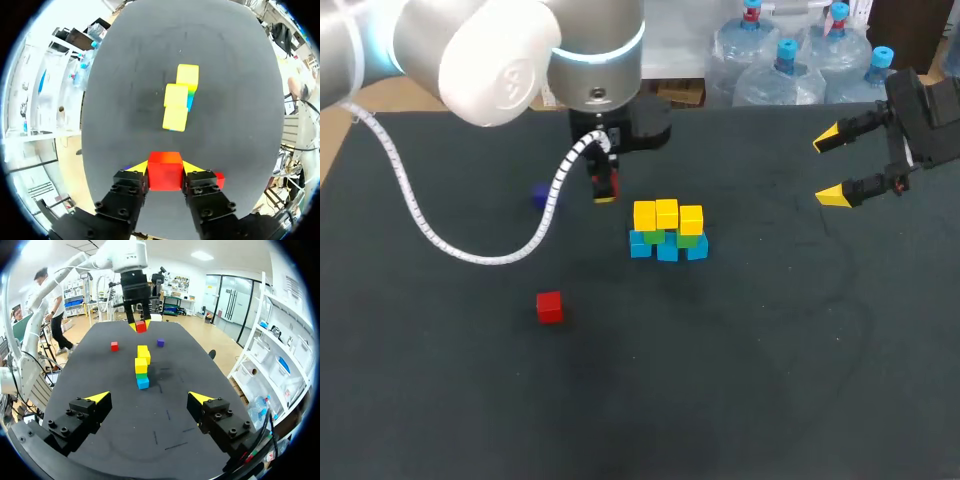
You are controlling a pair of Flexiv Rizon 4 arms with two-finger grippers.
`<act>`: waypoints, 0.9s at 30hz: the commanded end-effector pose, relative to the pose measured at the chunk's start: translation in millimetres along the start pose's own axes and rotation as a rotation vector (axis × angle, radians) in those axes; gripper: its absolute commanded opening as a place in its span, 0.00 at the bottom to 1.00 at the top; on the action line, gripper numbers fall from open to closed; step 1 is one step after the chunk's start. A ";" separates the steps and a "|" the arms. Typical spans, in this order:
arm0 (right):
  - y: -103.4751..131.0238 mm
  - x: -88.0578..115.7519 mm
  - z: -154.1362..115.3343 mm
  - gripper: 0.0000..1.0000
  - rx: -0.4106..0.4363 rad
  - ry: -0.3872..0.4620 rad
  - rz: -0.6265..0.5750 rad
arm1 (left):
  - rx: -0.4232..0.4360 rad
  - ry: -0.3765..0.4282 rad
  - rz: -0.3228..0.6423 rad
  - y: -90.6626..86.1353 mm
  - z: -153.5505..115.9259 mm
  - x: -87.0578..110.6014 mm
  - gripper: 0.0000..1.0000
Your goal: Place the blue cubes, place green cubes on the blue cubes, place the yellow cubes on the green cubes, then place the red cubes on the yellow cubes, and place purple cube on the red cubes.
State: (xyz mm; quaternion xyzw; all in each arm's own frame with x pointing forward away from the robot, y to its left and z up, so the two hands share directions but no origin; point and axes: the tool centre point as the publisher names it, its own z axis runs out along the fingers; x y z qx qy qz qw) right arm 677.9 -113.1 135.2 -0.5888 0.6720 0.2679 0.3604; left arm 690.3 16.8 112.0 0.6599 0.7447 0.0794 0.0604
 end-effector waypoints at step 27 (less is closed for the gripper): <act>-0.4 0.3 0.7 1.00 0.000 -0.001 -0.001 | 0.104 -0.024 0.077 -23.5 2.0 -56.8 0.00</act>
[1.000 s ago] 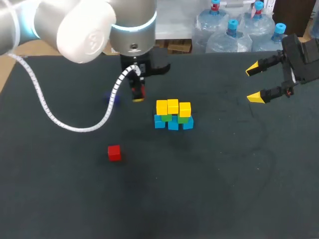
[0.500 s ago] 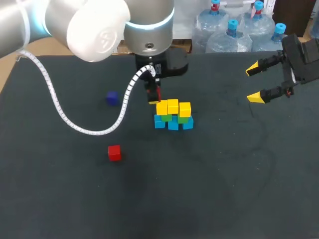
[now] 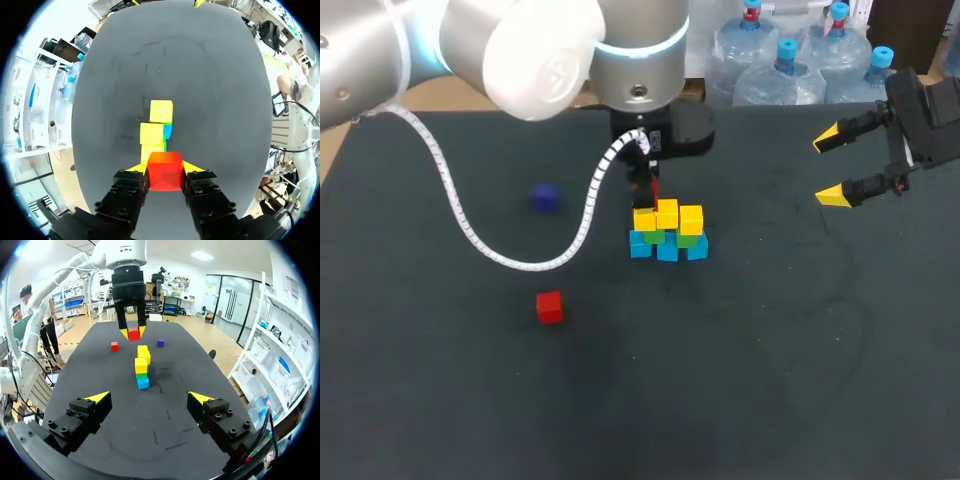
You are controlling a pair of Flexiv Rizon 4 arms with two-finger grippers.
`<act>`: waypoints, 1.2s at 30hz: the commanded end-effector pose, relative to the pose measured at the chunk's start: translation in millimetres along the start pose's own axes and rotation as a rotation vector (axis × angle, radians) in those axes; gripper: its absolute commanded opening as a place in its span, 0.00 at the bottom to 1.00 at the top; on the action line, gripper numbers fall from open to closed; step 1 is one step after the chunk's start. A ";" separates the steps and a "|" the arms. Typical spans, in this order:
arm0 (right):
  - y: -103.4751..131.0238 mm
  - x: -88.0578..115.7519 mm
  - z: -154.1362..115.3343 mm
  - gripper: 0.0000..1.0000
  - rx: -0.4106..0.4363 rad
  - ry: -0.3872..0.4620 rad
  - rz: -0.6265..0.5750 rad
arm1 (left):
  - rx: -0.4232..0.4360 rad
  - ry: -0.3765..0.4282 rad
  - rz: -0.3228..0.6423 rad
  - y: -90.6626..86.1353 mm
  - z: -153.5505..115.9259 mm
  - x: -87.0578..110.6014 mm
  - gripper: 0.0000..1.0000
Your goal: Place the blue cubes, place green cubes on the blue cubes, place the yellow cubes on the green cubes, then place the red cubes on the yellow cubes, and place purple cube on the red cubes.
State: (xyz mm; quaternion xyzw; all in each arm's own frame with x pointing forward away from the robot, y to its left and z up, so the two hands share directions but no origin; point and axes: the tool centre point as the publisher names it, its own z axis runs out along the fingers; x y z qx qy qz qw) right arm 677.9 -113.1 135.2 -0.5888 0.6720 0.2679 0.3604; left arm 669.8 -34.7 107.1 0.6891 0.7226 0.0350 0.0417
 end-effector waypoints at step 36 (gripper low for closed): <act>-0.4 0.3 0.7 1.00 0.000 -0.001 -0.001 | 0.050 0.031 0.007 10.6 22.5 -12.4 0.00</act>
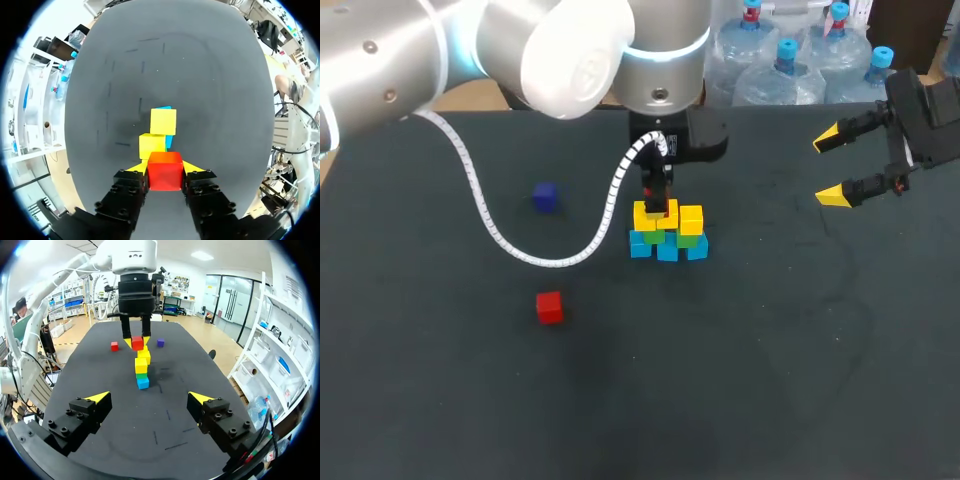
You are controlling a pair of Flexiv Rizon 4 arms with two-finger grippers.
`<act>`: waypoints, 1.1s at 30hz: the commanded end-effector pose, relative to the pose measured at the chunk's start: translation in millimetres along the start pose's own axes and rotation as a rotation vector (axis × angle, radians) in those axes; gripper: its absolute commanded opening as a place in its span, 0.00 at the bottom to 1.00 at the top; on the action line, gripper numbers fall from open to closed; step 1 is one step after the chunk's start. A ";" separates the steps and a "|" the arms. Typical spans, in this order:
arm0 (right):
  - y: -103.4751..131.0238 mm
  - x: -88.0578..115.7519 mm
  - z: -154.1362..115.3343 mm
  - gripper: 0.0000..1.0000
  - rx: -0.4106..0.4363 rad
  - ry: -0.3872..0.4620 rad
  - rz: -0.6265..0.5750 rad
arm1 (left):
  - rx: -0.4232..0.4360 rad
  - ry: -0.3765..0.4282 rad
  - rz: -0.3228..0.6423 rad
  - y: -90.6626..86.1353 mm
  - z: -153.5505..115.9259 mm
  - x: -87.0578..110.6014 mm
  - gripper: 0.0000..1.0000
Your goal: Place the blue cubes, place green cubes on the blue cubes, place the yellow cubes on the green cubes, then place the red cubes on the yellow cubes, and place purple cube on the red cubes.
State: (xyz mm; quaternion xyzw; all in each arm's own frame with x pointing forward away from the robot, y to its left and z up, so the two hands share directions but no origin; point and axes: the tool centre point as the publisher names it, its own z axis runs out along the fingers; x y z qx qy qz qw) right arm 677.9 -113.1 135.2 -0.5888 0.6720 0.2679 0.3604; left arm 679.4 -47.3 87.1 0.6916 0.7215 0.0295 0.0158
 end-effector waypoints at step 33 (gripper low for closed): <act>-0.4 0.3 0.7 1.00 0.000 -0.001 -0.001 | 0.019 0.000 0.001 15.0 7.2 -0.9 0.00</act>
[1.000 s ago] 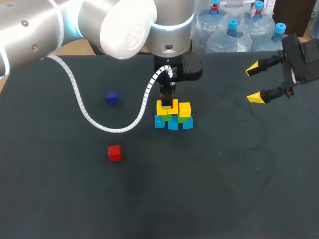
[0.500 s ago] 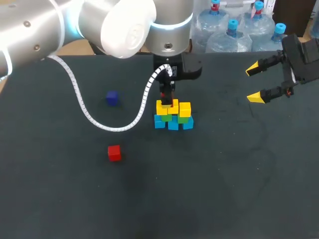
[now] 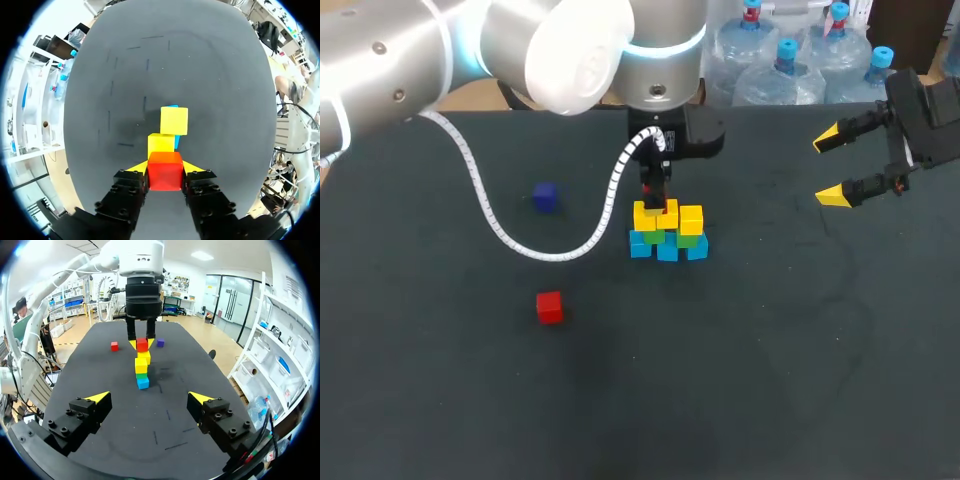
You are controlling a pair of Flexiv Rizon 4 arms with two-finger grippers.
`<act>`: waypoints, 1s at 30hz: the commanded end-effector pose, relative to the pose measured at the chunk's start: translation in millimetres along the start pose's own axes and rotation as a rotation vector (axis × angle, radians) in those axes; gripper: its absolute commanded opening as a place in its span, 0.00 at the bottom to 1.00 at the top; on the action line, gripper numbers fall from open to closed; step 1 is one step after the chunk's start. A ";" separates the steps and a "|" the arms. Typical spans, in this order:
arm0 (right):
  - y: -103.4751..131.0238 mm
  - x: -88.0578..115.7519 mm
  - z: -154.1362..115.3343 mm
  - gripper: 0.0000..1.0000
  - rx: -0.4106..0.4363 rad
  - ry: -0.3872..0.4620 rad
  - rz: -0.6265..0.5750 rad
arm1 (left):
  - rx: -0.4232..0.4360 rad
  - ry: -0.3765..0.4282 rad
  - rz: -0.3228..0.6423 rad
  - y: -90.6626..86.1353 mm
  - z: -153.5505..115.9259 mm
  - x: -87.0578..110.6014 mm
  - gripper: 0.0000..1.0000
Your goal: Place the blue cubes, place green cubes on the blue cubes, place the yellow cubes on the green cubes, then place the red cubes on the yellow cubes, and place purple cube on the red cubes.
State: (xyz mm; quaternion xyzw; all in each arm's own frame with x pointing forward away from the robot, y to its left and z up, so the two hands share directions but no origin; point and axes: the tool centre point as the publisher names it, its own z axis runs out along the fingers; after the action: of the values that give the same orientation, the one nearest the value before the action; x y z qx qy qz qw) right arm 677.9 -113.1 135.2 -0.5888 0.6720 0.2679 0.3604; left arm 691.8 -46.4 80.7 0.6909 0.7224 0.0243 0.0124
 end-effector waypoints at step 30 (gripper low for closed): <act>-0.4 0.3 0.7 1.00 0.000 -0.001 -0.001 | -0.037 -0.044 0.012 1.2 -12.5 2.1 0.84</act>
State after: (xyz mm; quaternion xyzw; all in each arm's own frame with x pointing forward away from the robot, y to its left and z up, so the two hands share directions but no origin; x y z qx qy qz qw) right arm 677.9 -113.1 135.2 -0.5888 0.6720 0.2679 0.3604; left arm 697.6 -52.3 89.8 0.6944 0.7187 0.0223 0.0263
